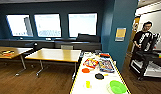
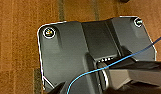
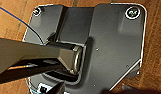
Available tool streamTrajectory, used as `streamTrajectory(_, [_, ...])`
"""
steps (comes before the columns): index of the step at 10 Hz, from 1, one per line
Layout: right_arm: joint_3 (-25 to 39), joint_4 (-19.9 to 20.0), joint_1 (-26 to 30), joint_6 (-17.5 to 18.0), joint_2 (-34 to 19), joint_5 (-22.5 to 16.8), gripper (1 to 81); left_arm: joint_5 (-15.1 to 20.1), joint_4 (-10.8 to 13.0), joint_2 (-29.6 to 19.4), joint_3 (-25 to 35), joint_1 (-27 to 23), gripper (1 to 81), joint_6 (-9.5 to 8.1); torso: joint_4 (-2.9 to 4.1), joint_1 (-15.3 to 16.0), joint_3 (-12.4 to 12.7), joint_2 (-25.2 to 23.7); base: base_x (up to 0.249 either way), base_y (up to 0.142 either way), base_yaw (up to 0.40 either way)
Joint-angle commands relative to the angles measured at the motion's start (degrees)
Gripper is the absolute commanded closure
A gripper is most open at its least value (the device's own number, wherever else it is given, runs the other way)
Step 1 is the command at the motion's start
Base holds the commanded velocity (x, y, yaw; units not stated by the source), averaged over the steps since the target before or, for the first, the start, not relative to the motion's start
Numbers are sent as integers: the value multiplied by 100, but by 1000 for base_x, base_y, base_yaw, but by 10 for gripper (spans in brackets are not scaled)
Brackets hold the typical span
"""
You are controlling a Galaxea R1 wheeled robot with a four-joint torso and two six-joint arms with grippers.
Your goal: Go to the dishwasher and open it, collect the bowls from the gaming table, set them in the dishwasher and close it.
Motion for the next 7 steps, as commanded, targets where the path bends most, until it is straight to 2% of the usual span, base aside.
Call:
streamTrajectory(1, [19, -43, 275, -18, -8, -305, 10, 256, -14, -13, -1, -342, 10, 9, 0, -2, 0, -2, 89, 0, 0])
streamTrajectory(7, [19, -34, 266, -9, 9, -305, 10, 247, -14, -22, -1, -342, 10, 9, 0, 2, 0, 0, 90, 0, 0])
